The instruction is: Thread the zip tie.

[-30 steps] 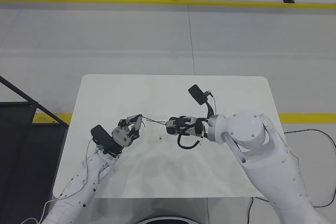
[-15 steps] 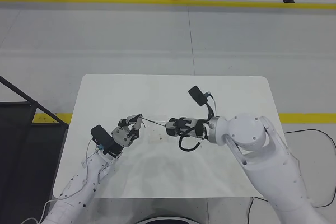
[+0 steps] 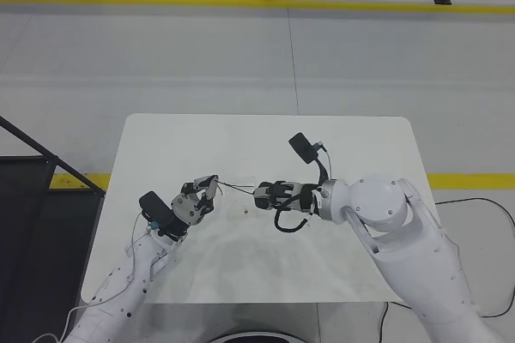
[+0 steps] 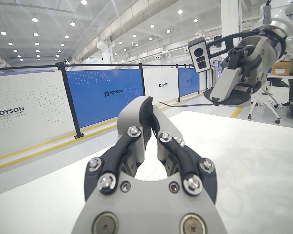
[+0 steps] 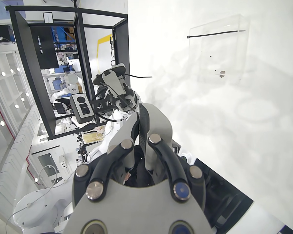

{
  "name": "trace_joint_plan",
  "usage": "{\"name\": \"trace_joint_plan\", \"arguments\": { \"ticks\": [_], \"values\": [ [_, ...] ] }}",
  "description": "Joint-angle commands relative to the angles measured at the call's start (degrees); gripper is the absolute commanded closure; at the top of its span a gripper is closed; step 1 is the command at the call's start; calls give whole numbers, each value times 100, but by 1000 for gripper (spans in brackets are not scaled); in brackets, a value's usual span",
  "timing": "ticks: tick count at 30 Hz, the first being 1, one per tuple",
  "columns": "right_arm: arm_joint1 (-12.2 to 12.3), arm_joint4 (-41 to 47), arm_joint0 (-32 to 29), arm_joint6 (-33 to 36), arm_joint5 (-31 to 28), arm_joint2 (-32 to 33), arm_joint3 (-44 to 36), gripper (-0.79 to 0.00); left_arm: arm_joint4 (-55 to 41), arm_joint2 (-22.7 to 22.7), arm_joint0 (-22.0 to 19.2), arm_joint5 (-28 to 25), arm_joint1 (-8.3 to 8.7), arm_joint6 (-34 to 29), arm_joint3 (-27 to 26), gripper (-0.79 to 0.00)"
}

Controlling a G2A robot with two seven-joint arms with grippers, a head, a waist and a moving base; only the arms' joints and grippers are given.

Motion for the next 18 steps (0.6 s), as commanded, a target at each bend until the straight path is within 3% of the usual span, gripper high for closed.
{"name": "trace_joint_plan", "arguments": {
  "ticks": [1, 18],
  "values": [
    [2, 20, 4, -11, -5, -4, 6, 0, 0, 0, 0, 0, 0, 0, 0, 0],
    [22, 215, 50, -91, 58, -25, 92, 0, 0, 0, 0, 0, 0, 0, 0, 0]
  ]
}}
